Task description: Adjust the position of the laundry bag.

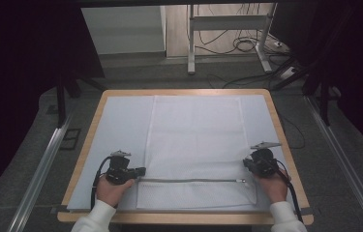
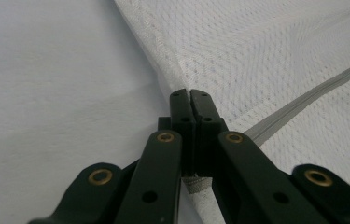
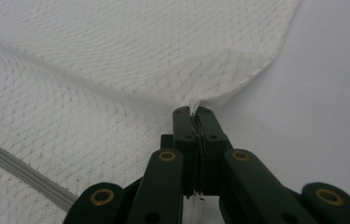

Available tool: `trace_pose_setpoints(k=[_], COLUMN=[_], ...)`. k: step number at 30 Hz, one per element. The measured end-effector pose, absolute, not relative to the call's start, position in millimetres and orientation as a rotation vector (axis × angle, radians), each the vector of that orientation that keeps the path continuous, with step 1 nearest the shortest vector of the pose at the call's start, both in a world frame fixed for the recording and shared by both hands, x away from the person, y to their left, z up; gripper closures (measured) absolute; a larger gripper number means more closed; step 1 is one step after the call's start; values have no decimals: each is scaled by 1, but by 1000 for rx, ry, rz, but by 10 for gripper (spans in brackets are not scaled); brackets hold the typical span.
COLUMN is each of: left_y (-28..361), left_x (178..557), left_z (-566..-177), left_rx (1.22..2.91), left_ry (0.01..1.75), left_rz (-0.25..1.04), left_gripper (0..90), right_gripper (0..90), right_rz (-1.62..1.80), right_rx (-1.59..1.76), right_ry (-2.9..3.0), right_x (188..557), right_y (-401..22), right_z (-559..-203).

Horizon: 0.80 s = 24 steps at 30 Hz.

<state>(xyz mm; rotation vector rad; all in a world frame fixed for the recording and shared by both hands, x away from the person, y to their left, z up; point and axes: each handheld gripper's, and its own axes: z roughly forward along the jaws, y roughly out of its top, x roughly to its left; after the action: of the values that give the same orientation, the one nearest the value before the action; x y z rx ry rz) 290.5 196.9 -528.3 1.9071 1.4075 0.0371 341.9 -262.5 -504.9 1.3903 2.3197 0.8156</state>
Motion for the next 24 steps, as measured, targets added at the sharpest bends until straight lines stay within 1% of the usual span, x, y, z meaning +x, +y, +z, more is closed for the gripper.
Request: trace_pose_setpoints(k=[10,24], left_y=[206,216], left_x=[293,286], left_z=[-528,-530], left_rx=[1901,1887], left_ry=[1416,1439], left_rz=[41,49], left_gripper=[898,897], right_gripper=[876,876], right_rz=[828,821], right_rx=[1362,1338], right_ry=[2340,2365], right_x=[340,341], right_y=[-252,-244], right_z=[-503,-507])
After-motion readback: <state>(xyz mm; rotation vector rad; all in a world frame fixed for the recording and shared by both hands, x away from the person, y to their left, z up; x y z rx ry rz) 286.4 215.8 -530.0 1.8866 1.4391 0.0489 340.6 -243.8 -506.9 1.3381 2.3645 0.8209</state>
